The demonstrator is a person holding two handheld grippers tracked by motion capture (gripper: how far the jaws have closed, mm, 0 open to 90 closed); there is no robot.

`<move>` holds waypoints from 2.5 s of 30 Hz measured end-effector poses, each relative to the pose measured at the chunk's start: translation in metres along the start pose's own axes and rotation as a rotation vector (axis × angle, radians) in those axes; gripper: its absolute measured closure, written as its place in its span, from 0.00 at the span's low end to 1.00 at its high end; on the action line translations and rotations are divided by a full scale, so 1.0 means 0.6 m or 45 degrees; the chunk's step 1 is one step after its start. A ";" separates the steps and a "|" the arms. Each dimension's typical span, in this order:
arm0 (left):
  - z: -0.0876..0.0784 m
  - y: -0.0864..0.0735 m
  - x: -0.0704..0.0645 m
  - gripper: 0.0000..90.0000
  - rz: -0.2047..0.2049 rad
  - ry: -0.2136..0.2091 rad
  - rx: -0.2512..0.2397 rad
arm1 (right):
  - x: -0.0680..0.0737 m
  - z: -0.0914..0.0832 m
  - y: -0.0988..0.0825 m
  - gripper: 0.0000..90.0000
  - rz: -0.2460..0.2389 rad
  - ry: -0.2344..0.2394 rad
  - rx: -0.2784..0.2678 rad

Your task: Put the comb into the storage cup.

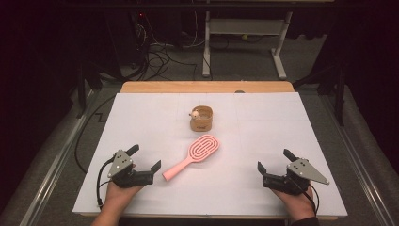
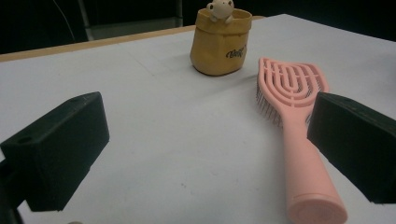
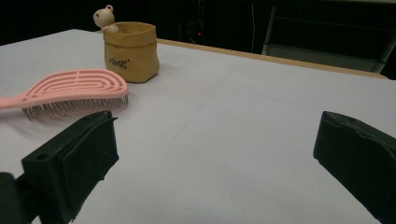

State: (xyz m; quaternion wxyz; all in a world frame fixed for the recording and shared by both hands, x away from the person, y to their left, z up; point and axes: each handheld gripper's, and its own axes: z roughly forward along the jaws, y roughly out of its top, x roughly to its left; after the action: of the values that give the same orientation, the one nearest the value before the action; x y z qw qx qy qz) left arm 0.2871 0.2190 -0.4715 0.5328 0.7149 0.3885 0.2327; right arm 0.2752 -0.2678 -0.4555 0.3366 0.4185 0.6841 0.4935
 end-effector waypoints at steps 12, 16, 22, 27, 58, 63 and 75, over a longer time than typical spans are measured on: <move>0.021 0.012 -0.037 0.00 0.169 -0.004 0.208 | 0.000 0.002 -0.002 0.01 0.006 0.004 0.022; 0.034 0.013 -0.050 0.00 0.181 -0.046 0.290 | 0.000 0.003 -0.002 0.01 0.001 0.007 0.026; 0.054 0.004 -0.057 0.00 0.181 -0.087 0.444 | 0.000 0.003 -0.003 0.01 0.002 0.008 0.028; 0.063 0.001 -0.060 0.04 0.144 -0.132 0.506 | 0.001 0.005 -0.003 0.01 -0.001 0.016 0.030; 0.083 0.007 -0.087 0.68 0.283 -0.192 0.569 | 0.005 0.005 -0.004 0.01 -0.009 0.031 0.044; 0.077 0.005 -0.085 0.68 0.314 -0.178 0.598 | 0.005 0.004 -0.004 0.01 0.001 0.030 0.041; 0.041 0.002 -0.047 0.68 0.246 -0.220 0.606 | -0.001 -0.001 -0.005 0.01 0.006 0.031 0.035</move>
State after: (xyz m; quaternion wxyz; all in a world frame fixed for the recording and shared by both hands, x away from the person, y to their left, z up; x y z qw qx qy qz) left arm 0.2890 0.1817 -0.4762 0.3563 0.8709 0.3153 0.1230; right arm 0.2740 -0.2690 -0.4584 0.3214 0.4188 0.6939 0.4898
